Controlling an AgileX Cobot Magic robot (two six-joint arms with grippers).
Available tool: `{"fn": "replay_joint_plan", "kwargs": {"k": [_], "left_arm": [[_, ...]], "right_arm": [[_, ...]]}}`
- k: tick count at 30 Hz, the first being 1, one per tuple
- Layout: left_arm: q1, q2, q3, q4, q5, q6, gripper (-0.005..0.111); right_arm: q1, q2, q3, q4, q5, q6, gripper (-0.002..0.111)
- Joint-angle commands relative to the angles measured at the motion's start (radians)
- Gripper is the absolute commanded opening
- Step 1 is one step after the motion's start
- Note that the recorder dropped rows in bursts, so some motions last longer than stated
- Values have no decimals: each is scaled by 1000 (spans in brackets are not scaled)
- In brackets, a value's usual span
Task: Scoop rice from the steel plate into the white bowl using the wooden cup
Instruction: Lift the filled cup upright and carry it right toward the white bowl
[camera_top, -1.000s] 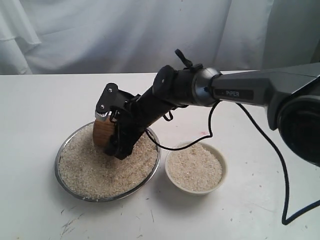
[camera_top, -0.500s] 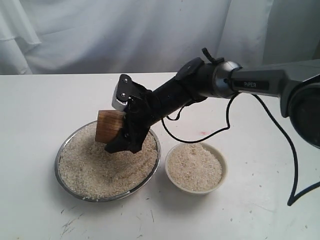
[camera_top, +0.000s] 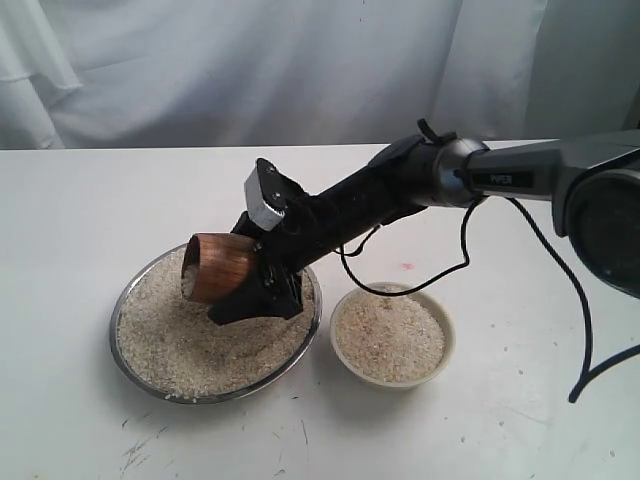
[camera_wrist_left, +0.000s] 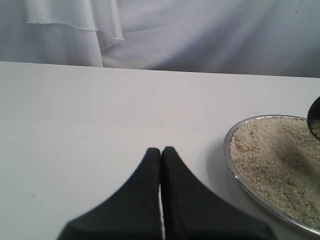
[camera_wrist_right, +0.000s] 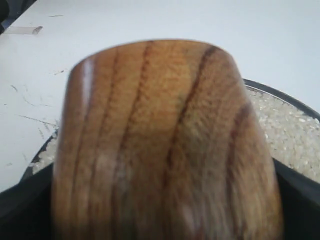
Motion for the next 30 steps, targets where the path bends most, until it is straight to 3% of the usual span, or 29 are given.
{"fn": "replay_joint_plan", "kwargs": {"k": [1,15,30], "left_arm": [[-3,-4,5,0,-6,0,0],[-3,-4,5,0,-6,0,0],[-3,-4,5,0,-6,0,0]], "right_arm": [[-14,-12,1,31,78,-19,0],[-105,-129,6,-47,92,-25,0],[-238,-312,262,-159,92,-70,0]]}}
